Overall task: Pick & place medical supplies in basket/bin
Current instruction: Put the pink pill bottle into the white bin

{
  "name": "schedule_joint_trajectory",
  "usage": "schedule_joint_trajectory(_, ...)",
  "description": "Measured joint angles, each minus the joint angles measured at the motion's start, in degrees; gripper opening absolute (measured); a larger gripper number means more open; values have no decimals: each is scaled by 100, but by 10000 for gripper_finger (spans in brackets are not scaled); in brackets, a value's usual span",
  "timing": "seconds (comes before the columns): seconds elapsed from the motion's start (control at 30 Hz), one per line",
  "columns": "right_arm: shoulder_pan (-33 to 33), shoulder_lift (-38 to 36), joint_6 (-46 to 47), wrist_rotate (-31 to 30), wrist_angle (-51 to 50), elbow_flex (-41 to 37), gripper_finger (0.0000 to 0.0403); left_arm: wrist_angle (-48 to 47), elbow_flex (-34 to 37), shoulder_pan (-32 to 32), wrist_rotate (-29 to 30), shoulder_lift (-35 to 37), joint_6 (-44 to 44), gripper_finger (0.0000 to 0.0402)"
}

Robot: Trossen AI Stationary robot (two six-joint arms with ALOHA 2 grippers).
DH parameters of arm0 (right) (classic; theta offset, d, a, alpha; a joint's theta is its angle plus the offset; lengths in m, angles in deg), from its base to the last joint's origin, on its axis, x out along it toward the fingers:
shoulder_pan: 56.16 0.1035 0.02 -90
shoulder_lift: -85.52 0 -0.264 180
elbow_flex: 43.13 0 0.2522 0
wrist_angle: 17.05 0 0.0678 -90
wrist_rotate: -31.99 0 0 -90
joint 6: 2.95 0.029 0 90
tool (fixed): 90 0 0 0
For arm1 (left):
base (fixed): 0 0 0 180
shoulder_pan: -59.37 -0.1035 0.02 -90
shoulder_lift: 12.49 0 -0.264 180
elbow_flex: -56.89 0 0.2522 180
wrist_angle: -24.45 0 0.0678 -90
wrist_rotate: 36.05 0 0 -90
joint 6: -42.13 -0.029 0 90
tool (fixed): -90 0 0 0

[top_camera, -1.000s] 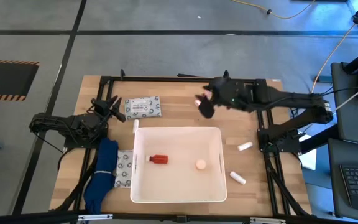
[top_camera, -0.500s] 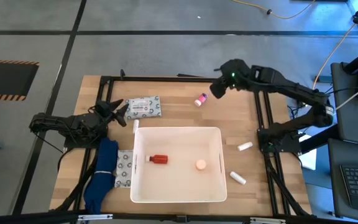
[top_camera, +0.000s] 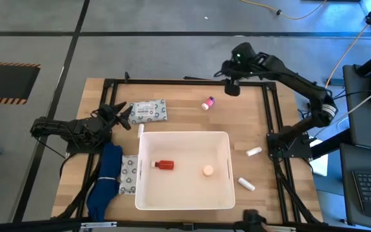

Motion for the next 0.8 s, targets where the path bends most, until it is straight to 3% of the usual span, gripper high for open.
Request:
schedule_joint_trajectory(0.1, -77, 321, -1060, 444, 20, 0, 209, 0, 0, 0, 62, -1, -55, 198)
schedule_joint_trajectory(0.3, -76, 744, -1405, 562, -234, 0, 206, -2, 0, -1, 158, -1, -65, 198)
schedule_joint_trajectory(0.5, 53, 1173, -2710, 960, -334, 4, 206, -4, 0, -1, 201, 0, -71, 199)
schedule_joint_trajectory(0.8, 206, 1615, -2542, 1120, -345, 0, 206, -15, 0, 1, 500, -1, -202, 198)
